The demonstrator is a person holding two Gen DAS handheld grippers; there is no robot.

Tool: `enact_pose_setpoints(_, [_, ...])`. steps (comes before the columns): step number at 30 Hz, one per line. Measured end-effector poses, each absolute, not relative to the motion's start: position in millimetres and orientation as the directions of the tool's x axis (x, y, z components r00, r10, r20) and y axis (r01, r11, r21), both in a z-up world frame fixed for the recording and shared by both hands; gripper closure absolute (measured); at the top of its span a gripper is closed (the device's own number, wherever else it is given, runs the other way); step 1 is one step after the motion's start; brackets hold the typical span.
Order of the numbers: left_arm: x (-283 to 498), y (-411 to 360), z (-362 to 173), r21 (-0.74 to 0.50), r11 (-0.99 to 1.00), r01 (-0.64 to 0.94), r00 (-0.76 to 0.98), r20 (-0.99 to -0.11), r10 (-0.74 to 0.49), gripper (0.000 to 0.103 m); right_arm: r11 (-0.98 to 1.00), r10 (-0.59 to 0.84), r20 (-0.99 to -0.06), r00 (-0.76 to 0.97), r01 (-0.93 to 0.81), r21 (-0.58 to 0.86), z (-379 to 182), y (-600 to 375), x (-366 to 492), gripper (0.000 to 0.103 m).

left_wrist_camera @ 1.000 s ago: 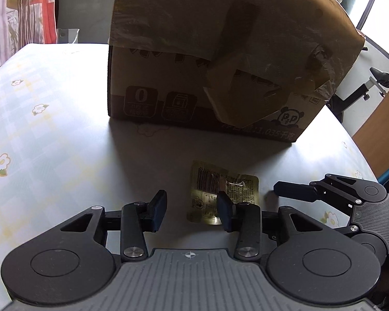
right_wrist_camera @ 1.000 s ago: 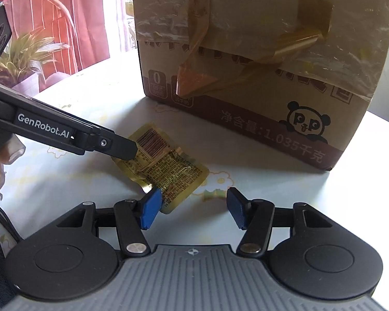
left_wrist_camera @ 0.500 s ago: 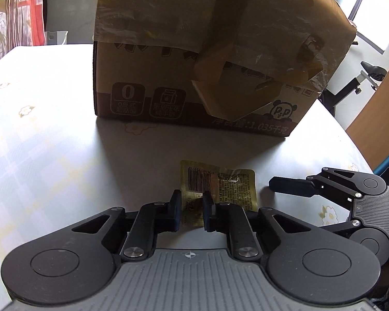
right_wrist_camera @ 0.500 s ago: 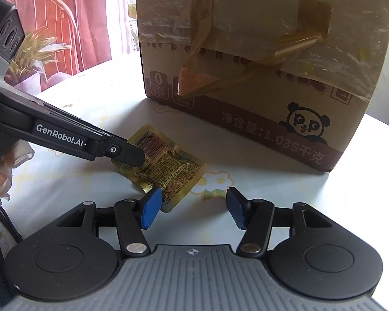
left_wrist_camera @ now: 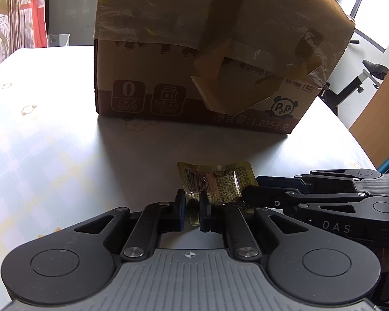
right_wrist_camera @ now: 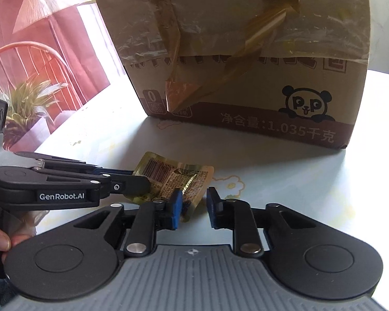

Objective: Organize snacks
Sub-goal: 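Grasp the gold packet with the left tool and right tool together, then lift the gold packet up over the box with both tools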

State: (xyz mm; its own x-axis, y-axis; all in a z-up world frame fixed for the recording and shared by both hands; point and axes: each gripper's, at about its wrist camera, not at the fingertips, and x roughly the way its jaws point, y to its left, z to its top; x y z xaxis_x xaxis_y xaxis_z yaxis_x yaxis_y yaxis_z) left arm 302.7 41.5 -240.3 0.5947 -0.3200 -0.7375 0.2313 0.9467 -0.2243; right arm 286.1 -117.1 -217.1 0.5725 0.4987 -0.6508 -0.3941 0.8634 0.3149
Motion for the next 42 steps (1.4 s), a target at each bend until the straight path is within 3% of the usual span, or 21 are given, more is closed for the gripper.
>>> enact_pose_setpoints(6, [295.9, 40.0, -228.3, -0.222, 0.939, 0.264, 0.622, -0.704, -0.342, 0.099, 0.855, 0.518, -0.607, 0.603, -0.397, 0.335, -208.5, -120.6, 282.9, 0.099])
enact_pose_setpoints(13, [287.9, 40.0, -189.8, -0.203, 0.935, 0.289, 0.704, -0.617, -0.352, 0.099, 0.856, 0.517, -0.518, 0.681, -0.425, 0.295, -176.7, -124.0, 274.2, 0.100])
enact_pose_setpoints(25, [289.3, 20.9, -76.6, -0.064, 0.916, 0.395, 0.844, -0.367, -0.390, 0.099, 0.852, 0.523, -0.253, 0.814, -0.486, 0.196, -70.1, -139.8, 265.4, 0.100])
enact_pose_setpoints(32, [340.2, 20.5, -38.3, -0.101, 0.910, 0.401, 0.838, -0.360, -0.409, 0.099, 0.860, 0.510, -0.194, 0.838, -0.489, 0.148, -25.0, -137.0, 305.7, 0.101])
enact_pose_setpoints(38, [382.8, 15.6, -40.3, -0.101, 0.918, 0.384, 0.818, -0.423, -0.389, 0.099, 0.880, 0.476, -0.242, 0.846, -0.456, 0.137, -24.5, -134.6, 347.4, 0.101])
enact_pose_setpoints(42, [398.8, 10.0, -49.6, -0.086, 0.938, 0.337, 0.816, -0.470, -0.336, 0.090, 0.902, 0.431, -0.308, 0.848, -0.409, 0.136, -35.0, -134.6, 360.7, 0.099])
